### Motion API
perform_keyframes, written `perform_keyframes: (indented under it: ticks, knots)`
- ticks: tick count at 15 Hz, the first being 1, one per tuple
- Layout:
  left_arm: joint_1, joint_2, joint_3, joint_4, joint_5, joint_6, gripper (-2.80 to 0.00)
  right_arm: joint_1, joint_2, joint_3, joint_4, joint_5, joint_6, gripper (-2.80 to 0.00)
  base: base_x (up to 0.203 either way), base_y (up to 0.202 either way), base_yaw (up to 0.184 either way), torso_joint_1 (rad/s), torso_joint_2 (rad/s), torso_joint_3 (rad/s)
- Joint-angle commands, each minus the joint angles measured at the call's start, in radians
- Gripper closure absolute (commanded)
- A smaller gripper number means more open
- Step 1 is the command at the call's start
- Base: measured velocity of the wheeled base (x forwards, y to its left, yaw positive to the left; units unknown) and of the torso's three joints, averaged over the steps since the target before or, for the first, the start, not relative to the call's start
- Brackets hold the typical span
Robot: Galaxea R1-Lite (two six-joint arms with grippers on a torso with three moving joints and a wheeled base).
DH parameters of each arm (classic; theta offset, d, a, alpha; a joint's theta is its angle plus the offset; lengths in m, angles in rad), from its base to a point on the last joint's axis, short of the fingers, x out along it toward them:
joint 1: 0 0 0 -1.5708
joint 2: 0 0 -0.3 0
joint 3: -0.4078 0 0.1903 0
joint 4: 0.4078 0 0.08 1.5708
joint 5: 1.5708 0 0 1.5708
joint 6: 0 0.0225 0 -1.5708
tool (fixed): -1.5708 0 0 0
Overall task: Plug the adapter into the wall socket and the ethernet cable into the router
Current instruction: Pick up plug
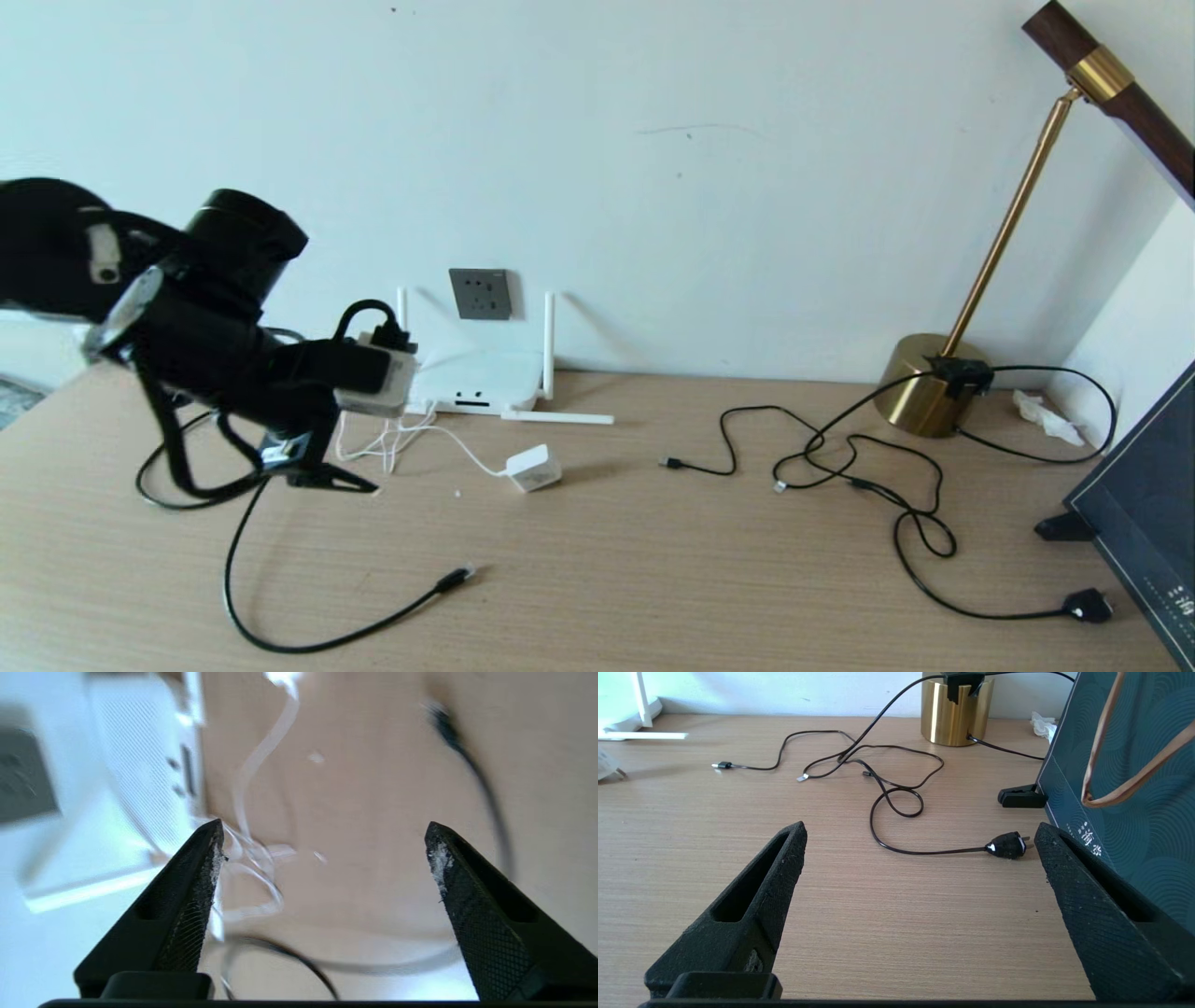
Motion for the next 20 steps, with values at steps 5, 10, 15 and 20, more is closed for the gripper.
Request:
perform_keyframes:
  ticks: [5,10,15,20]
  knots:
    - [-0.027,0.302,-0.190,0.003,-0.082,-0.051,-2.80,0.000,0.000,0.000,0.000,0.000,0.000,-2.80,0.000,0.000,0.000,0.000,0.00,0.000]
    - [-0.076,0.424,-0.261,0.030,-0.140,-0.079,-2.80,0.000,0.000,0.000,0.000,0.000,0.000,-2.80,0.000,0.000,0.000,0.000,0.00,0.000]
    - [-0.107,0.506,-0.379,0.098,-0.141,-0.112,-2.80,0.000,0.000,0.000,0.000,0.000,0.000,-2.80,0.000,0.000,0.000,0.000,0.00,0.000]
    - [-0.110,0.578,-0.428,0.099,-0.154,-0.189,-2.80,0.000,0.001,0.000,0.000,0.000,0.000,-2.80,0.000,0.000,0.000,0.000,0.00,0.000]
